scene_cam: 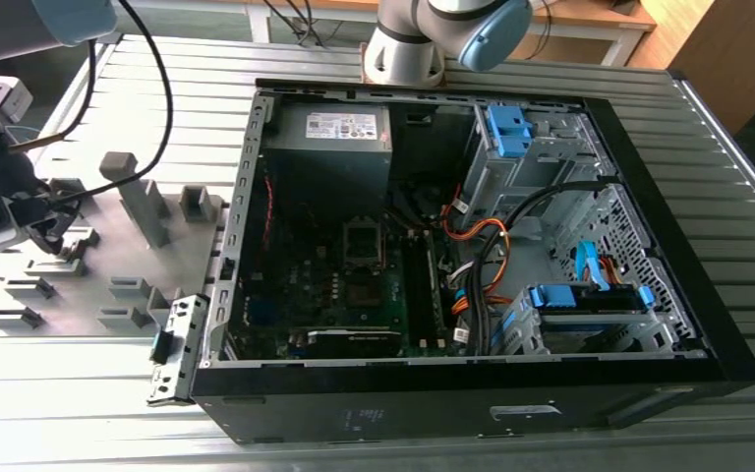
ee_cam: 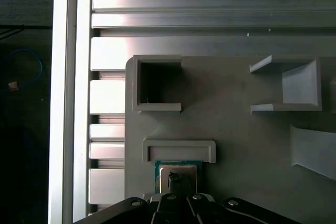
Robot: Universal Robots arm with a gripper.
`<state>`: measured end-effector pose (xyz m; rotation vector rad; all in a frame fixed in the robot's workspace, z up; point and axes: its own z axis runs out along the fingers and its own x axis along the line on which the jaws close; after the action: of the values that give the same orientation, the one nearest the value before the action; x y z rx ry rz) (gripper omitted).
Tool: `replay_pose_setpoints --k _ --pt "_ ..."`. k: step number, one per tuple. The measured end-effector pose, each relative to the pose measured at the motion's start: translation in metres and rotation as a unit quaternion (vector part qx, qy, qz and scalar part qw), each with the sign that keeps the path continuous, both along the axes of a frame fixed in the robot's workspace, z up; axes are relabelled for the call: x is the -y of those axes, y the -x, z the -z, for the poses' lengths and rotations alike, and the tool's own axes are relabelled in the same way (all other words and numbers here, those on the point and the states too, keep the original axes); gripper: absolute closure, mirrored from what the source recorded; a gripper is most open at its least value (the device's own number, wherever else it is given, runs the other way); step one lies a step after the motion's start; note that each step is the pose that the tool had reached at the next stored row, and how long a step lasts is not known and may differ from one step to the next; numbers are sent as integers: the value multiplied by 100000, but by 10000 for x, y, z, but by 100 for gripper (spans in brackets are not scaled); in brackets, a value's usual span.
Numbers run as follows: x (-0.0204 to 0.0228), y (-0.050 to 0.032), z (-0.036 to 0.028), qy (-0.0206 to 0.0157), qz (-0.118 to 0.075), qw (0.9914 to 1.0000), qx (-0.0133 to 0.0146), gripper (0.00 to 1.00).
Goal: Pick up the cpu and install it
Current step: 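Pick up the cpu and move it towards the insertion slot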
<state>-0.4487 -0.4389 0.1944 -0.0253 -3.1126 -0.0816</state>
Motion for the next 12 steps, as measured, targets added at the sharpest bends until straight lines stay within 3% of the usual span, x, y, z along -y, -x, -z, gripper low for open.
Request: replay_pose_setpoints --k 12 --pt "0 0 2 0 0 100000 0 89"
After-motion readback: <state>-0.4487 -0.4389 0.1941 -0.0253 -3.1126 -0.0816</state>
